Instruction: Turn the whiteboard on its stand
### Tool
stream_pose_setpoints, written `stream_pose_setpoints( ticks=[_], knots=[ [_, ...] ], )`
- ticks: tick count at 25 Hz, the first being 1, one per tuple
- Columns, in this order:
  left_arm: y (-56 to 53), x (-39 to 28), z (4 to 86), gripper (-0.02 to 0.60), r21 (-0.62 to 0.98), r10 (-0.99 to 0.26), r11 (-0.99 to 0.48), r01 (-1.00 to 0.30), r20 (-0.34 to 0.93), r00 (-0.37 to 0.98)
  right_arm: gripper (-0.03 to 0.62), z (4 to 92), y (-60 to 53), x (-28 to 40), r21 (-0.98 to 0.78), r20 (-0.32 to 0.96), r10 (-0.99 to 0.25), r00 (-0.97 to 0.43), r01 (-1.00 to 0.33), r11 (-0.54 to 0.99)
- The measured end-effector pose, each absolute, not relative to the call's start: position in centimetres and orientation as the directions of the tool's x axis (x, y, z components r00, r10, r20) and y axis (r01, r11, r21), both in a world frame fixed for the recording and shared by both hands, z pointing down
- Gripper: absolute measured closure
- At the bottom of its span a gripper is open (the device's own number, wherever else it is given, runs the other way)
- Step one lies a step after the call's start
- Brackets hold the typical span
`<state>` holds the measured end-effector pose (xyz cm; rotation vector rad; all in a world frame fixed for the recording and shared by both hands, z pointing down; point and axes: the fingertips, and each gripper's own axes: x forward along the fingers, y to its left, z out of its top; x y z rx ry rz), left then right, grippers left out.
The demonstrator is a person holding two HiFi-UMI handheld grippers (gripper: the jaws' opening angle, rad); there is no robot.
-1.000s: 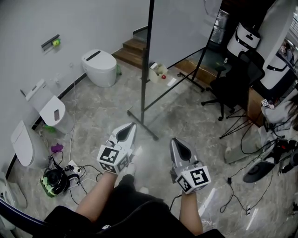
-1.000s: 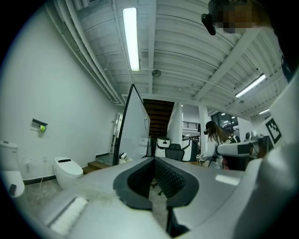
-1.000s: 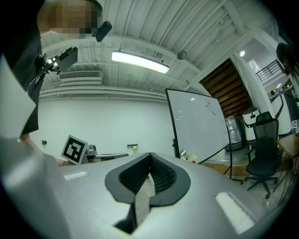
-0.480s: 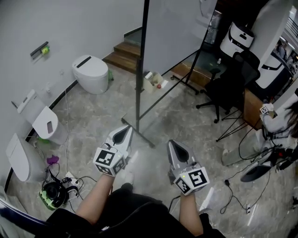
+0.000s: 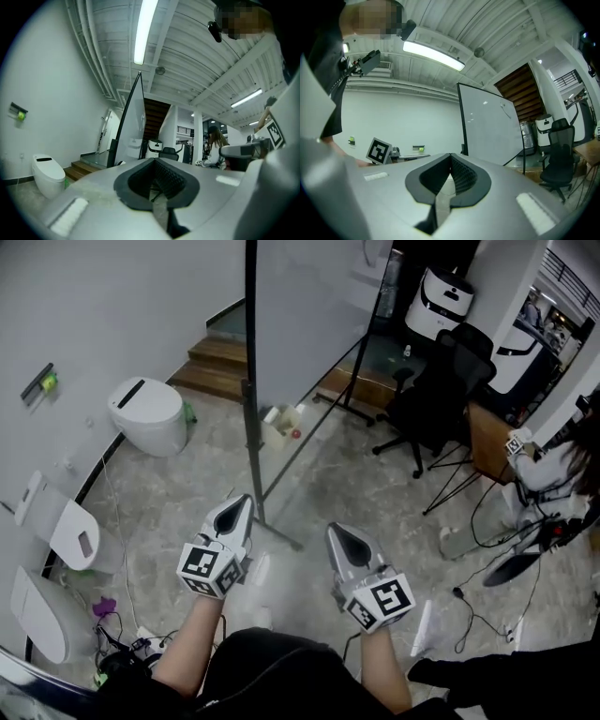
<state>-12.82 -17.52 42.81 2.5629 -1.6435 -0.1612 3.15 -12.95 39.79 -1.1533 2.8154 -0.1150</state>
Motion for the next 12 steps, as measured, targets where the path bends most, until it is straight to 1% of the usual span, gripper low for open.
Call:
stream_pose_setpoints(
  ticks=[7, 12],
  knots=[
    [-22.1, -13.5, 42.6, 0.580, 0.139, -0.858, -0.513, -0.847, -0.059, 0.510, 0.586, 39.9, -16.1, 1.9, -0.103, -0.058, -0.758, -0.650, -0.751, 0.652],
    [-24.5, -14.7, 43.1, 0.578, 0.126, -0.838, -0.544, -0.829, -0.028, 0.545, 0.586, 40.0, -17.8, 0.4, -0.105, -0.053, -0.778, -0.626, -0.772, 0.627]
  ],
)
